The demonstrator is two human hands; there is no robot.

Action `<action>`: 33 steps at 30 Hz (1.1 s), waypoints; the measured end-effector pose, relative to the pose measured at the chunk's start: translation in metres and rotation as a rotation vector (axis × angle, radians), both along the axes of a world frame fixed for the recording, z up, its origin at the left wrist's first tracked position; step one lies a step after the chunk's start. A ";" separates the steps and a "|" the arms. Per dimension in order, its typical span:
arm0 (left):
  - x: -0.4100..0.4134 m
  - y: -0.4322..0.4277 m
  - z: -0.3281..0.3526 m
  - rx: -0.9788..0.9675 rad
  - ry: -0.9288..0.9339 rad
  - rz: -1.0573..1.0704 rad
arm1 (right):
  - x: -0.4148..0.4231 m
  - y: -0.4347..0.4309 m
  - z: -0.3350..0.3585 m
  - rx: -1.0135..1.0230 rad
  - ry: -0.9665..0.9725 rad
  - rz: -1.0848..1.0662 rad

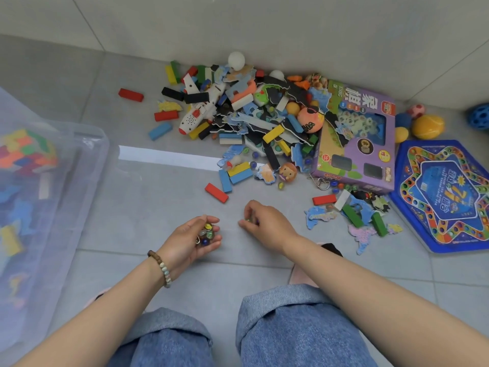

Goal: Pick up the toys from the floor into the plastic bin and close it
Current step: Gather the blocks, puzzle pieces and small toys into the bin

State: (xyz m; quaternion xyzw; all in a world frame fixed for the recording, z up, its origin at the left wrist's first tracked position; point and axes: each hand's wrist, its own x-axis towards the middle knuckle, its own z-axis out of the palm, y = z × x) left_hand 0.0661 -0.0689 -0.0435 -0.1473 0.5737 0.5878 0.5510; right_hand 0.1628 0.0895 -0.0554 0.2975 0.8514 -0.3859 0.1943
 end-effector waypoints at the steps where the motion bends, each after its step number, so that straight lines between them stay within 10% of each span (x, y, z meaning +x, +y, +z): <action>1: -0.001 0.000 0.000 -0.001 0.004 -0.009 | 0.003 0.002 0.000 -0.148 0.038 -0.192; 5: -0.001 0.005 0.001 -0.008 0.012 -0.040 | 0.020 0.020 0.010 -0.805 0.142 -0.888; 21: 0.004 0.018 0.009 -0.008 0.024 -0.115 | -0.002 0.053 -0.020 0.103 0.105 -0.652; 29: 0.004 0.016 0.011 -0.017 0.019 -0.104 | -0.006 0.045 -0.024 0.083 0.072 -0.784; 33: 0.002 0.015 0.014 -0.032 0.023 -0.094 | -0.002 0.033 -0.001 -0.240 0.156 -0.884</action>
